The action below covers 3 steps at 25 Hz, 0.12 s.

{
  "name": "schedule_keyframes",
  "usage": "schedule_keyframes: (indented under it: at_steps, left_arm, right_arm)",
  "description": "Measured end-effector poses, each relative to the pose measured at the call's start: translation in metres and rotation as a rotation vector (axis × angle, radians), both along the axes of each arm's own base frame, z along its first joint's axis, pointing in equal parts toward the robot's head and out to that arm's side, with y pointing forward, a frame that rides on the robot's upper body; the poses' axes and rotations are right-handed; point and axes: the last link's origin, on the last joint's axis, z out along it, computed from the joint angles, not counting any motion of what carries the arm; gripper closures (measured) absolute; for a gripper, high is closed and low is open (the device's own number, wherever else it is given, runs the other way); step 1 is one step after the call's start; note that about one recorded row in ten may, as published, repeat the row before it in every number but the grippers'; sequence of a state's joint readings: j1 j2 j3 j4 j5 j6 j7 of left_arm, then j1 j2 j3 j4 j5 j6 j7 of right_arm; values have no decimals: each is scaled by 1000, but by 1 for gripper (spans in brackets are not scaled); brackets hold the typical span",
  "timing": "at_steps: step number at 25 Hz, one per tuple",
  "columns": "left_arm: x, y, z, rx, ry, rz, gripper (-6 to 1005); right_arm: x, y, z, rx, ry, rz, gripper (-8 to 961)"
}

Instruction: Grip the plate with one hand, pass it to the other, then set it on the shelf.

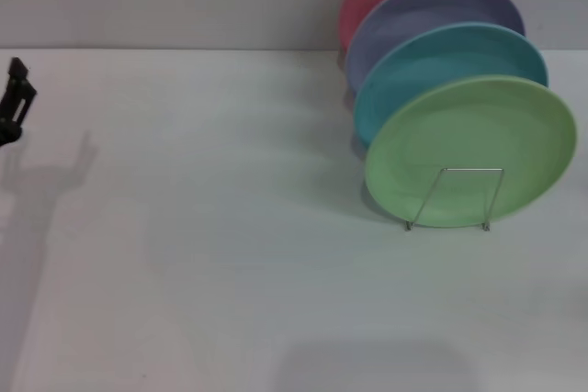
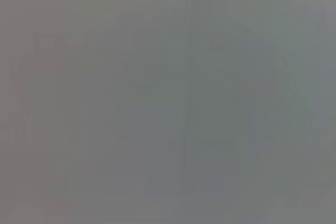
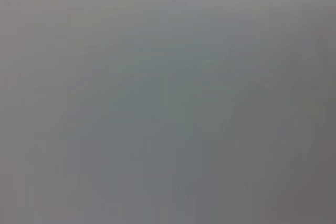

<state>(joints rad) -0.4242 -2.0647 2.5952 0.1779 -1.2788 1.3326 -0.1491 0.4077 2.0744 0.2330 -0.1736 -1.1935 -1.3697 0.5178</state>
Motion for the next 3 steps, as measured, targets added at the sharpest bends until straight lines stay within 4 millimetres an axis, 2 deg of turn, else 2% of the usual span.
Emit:
schedule_keyframes:
  at_steps: [3]
  left_arm:
    - [-3,4,6,13,9,7,289]
  right_arm:
    - [-6,8,-7,4,11,0,342]
